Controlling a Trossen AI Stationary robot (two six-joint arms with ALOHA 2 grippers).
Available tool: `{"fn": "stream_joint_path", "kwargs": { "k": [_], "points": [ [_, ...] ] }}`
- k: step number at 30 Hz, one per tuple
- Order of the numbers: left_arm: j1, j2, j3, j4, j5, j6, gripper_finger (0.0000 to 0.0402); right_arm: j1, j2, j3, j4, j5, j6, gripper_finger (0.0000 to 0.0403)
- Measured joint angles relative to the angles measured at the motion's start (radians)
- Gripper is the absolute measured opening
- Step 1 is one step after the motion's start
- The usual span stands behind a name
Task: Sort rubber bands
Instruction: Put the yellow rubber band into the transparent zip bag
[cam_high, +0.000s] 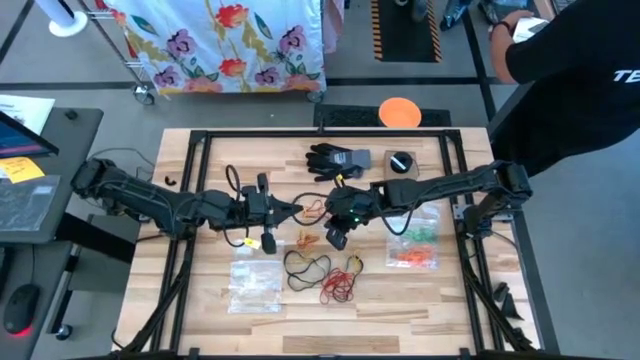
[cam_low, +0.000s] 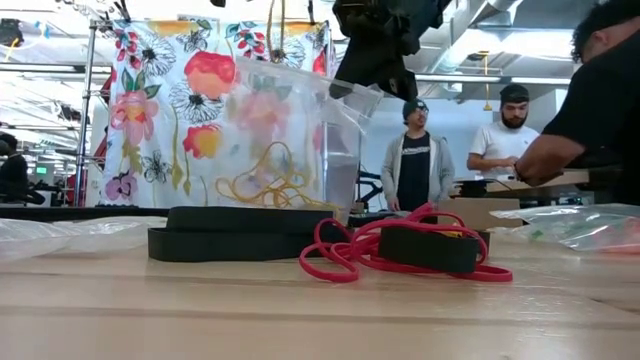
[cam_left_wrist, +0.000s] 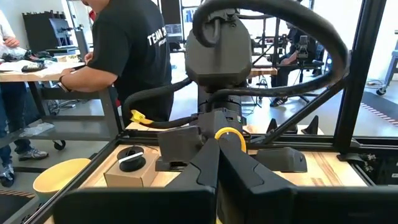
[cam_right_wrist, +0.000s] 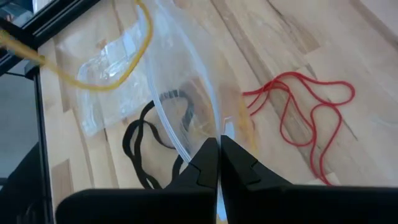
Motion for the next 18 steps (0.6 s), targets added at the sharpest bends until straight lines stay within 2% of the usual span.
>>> {"fn": "stream_joint_path", "kwargs": {
  "k": [18],
  "points": [
    [0.010,0.000,0.000,-0.032,-0.001,-0.017,0.0000,0.002,0.000,0.000,0.002,-0.004,0.000,0.0005]
  ]
}}
